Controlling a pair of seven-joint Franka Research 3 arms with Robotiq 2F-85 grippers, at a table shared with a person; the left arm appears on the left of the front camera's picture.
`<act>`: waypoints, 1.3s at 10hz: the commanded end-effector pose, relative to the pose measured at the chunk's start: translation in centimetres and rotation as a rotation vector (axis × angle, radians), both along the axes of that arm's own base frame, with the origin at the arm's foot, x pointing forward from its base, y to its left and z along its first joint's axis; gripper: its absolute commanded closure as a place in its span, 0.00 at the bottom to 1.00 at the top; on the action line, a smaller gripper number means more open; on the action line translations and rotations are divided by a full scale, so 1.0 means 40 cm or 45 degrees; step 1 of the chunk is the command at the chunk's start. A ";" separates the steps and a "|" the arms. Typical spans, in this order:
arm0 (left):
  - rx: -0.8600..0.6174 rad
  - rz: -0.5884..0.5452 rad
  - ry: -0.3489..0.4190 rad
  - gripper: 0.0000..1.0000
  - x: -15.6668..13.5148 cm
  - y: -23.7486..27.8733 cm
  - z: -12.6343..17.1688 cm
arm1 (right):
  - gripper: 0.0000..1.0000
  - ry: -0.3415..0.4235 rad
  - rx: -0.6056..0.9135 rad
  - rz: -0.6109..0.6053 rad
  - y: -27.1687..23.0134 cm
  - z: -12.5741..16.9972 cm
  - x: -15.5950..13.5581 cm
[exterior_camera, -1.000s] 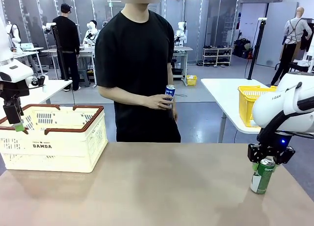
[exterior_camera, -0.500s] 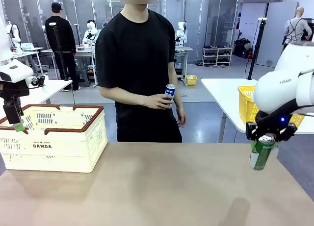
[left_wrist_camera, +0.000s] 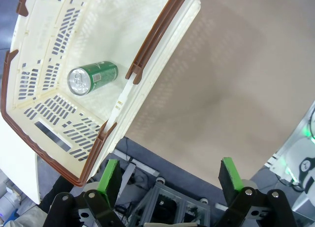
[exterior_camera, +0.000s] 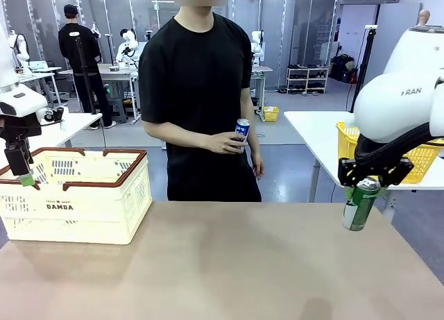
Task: Place the drinks into the Shopping basket.
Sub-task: Pick up one drink and place it into the Shopping basket.
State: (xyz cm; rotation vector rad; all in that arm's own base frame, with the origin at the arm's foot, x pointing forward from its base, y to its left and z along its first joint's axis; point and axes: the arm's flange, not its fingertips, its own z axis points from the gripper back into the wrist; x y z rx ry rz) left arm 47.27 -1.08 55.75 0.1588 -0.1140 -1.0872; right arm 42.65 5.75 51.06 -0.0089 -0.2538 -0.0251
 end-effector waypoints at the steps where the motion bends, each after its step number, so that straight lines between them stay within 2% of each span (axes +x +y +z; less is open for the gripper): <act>1: -0.010 0.022 -0.004 0.00 -0.005 -0.002 0.002 | 0.80 0.022 0.018 0.160 0.088 -0.013 0.042; 7: -0.010 0.022 -0.004 0.00 -0.005 -0.002 0.002 | 0.80 0.116 -0.095 0.584 0.479 -0.155 0.095; 10: -0.010 0.022 -0.004 0.00 -0.005 -0.002 0.002 | 0.80 0.058 -0.130 0.728 0.614 -0.178 0.098; 13: -0.010 0.022 -0.004 0.00 -0.005 -0.002 0.002 | 0.80 -0.003 -0.073 0.815 0.679 -0.190 0.115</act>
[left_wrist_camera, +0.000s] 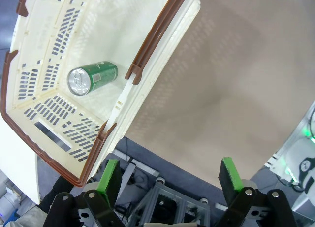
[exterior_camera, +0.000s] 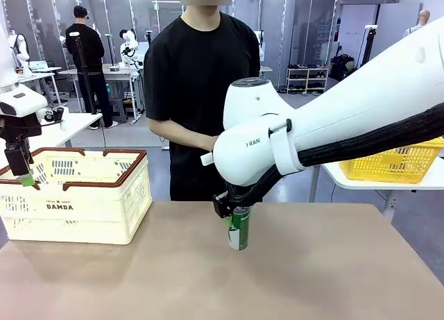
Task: Place the drinks into the Shopping basket.
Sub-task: Pick up one drink and place it into the Shopping basket.
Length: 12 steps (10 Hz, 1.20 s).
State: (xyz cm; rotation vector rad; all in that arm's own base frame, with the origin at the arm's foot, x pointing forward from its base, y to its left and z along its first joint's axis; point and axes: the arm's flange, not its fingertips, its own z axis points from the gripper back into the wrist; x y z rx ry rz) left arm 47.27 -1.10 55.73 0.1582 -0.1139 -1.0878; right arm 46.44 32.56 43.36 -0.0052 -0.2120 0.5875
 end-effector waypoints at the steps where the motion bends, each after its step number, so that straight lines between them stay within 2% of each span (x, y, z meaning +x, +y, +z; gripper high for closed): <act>1: -0.010 0.023 -0.004 0.00 -0.005 -0.002 0.003 | 0.80 -0.035 0.067 0.075 0.024 -0.004 0.023; 4: -0.010 0.023 -0.004 0.00 -0.005 -0.002 0.003 | 0.80 -0.047 0.072 0.126 0.030 -0.049 0.039; 7: -0.010 0.023 -0.004 0.00 -0.005 -0.002 0.003 | 0.80 -0.025 0.039 0.120 0.033 -0.119 0.060; 10: -0.010 0.023 -0.004 0.00 -0.005 -0.002 0.003 | 0.80 0.006 0.004 0.128 0.040 -0.149 0.066; 11: -0.010 0.023 -0.004 0.00 -0.005 -0.002 0.003 | 0.34 0.012 -0.008 0.119 0.038 -0.152 0.066; 12: -0.010 0.023 -0.004 0.00 -0.005 -0.002 0.003 | 0.22 0.009 -0.011 0.123 0.036 -0.150 0.066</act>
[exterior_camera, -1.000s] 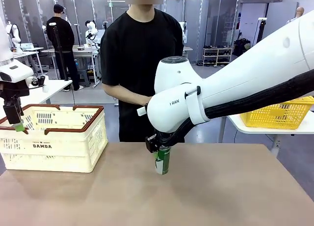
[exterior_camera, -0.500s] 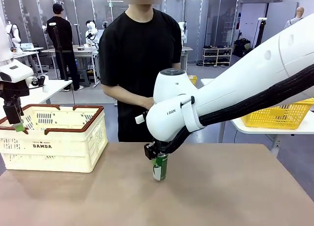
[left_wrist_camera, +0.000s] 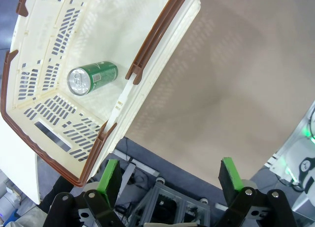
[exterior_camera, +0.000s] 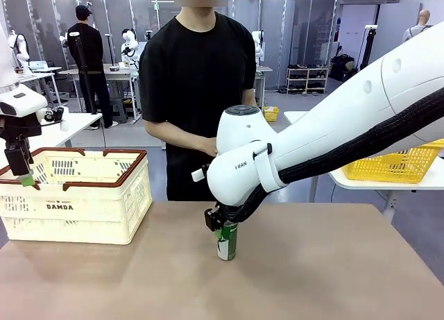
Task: Place the drinks into the Shopping basket.
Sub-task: Pick up one drink and place it into the Shopping basket.
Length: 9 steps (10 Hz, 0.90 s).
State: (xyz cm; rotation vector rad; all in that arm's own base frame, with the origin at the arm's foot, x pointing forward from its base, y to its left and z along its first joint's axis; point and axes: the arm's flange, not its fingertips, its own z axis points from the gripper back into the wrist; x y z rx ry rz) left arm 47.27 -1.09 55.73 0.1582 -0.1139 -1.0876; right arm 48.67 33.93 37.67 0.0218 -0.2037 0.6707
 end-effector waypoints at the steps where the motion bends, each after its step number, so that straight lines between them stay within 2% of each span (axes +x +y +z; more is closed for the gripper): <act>1: -0.010 0.023 -0.004 0.00 -0.005 -0.002 0.003 | 0.14 -0.011 -0.037 0.030 0.001 -0.004 0.010; 2: -0.010 0.023 -0.004 0.00 -0.005 -0.002 0.003 | 0.02 -0.010 -0.035 0.038 0.003 0.000 0.012; 3: -0.010 0.023 -0.004 0.00 -0.005 -0.002 0.003 | 0.00 -0.014 -0.038 0.056 0.005 0.011 0.012; 5: -0.010 0.023 -0.004 0.00 -0.005 -0.002 0.003 | 0.00 -0.046 -0.064 0.073 0.007 0.048 -0.004; 9: -0.010 0.023 -0.004 0.00 -0.005 -0.002 0.003 | 0.00 -0.037 -0.121 0.112 -0.038 0.167 -0.070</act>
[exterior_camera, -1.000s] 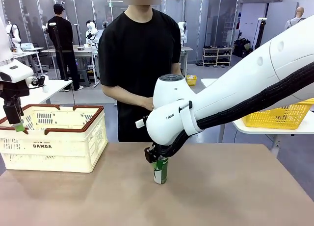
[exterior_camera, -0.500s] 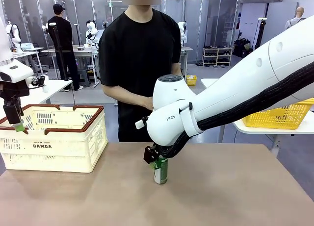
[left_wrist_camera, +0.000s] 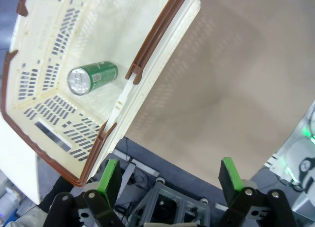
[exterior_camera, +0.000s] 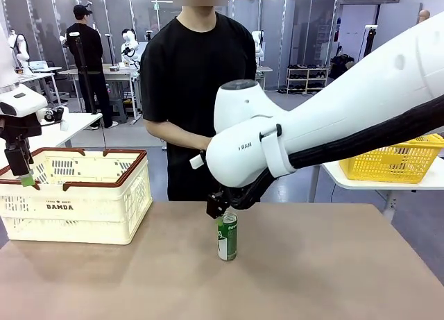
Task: Place the drinks into the Shopping basket.
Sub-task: Pick up one drink and place it into the Shopping basket.
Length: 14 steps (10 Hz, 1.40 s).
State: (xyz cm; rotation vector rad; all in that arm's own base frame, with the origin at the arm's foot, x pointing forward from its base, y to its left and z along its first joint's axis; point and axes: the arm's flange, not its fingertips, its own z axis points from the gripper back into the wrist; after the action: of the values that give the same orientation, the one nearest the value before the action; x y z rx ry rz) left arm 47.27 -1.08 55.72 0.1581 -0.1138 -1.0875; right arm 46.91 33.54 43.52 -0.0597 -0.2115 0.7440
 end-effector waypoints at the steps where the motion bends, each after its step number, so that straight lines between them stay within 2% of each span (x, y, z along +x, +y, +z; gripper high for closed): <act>1: -0.010 0.023 -0.005 0.00 -0.005 -0.002 0.003 | 0.00 0.032 -0.026 0.040 -0.061 0.046 -0.046; 3: -0.010 0.023 -0.005 0.00 -0.005 -0.002 0.003 | 0.00 0.053 -0.012 -0.015 -0.166 0.090 -0.081; 6: -0.010 0.023 -0.005 0.00 -0.005 -0.002 0.003 | 0.00 0.005 0.036 -0.193 -0.403 0.136 -0.154; 9: -0.010 0.023 -0.005 0.00 -0.005 -0.002 0.003 | 0.00 -0.027 0.134 -0.405 -0.606 0.129 -0.224; 12: -0.010 0.023 -0.005 0.00 -0.005 -0.002 0.003 | 0.00 -0.065 0.198 -0.644 -0.711 0.097 -0.245; 14: -0.010 0.023 -0.005 0.00 -0.005 -0.002 0.003 | 0.00 -0.092 0.230 -0.700 -0.726 0.090 -0.239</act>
State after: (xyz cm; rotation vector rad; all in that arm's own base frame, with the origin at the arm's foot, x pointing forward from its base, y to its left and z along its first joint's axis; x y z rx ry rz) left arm 47.27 -1.01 55.72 0.1574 -0.1140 -1.0861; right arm 37.25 3.89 47.52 0.0149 -0.2780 0.2200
